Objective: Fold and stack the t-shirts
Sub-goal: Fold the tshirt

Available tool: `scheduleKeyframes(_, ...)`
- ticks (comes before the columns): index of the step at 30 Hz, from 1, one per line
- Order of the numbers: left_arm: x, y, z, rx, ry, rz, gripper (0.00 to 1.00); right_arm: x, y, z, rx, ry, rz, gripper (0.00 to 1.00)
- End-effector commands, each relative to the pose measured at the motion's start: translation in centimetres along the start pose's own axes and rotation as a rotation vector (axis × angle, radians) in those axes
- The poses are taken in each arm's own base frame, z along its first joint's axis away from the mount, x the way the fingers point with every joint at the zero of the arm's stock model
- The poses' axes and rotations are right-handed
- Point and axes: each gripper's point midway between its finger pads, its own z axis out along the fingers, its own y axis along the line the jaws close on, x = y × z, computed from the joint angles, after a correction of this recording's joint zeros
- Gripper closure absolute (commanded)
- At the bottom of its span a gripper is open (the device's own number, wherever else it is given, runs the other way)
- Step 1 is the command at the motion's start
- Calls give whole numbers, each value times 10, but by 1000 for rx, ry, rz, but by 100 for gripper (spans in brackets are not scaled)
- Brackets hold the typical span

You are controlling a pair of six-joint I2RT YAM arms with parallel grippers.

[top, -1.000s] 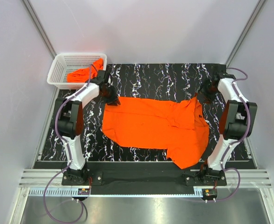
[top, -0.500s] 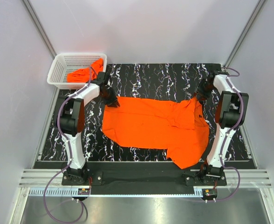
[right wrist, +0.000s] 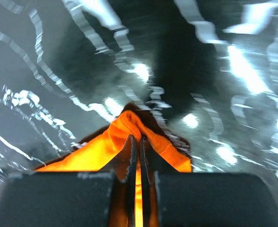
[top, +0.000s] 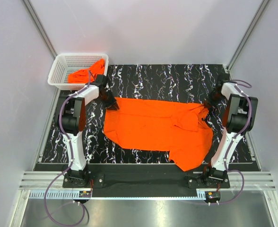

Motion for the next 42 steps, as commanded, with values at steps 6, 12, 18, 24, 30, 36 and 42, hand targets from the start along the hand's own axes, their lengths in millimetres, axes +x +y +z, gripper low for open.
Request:
scheduleKeyframes(6, -19, 13, 12, 0, -28, -75, 75, -35, 14, -11, -96, -196, 140, 100)
scheduleKeyframes(12, -23, 11, 10, 8, -41, -52, 74, -58, 39, 0, -159, -193, 94, 95)
scheduleKeyframes(18, -31, -5, -19, 51, -98, 26, 71, -73, 51, -21, -162, -188, 8, 74)
scheduleKeyframes(24, -5, -27, -57, 118, -123, 101, 57, -48, 23, -65, -58, -143, -72, 36)
scheduleKeyframes(30, 52, -89, -73, 270, -77, 246, 50, 19, 7, -89, -130, -10, -102, 25)
scheduleKeyframes(36, 117, -167, -53, 429, 13, 338, 66, 78, -6, -87, -215, 121, -120, 41)
scheduleKeyframes(42, 170, -220, -14, 493, 109, 264, 60, 99, -15, -91, -226, 141, -121, 52)
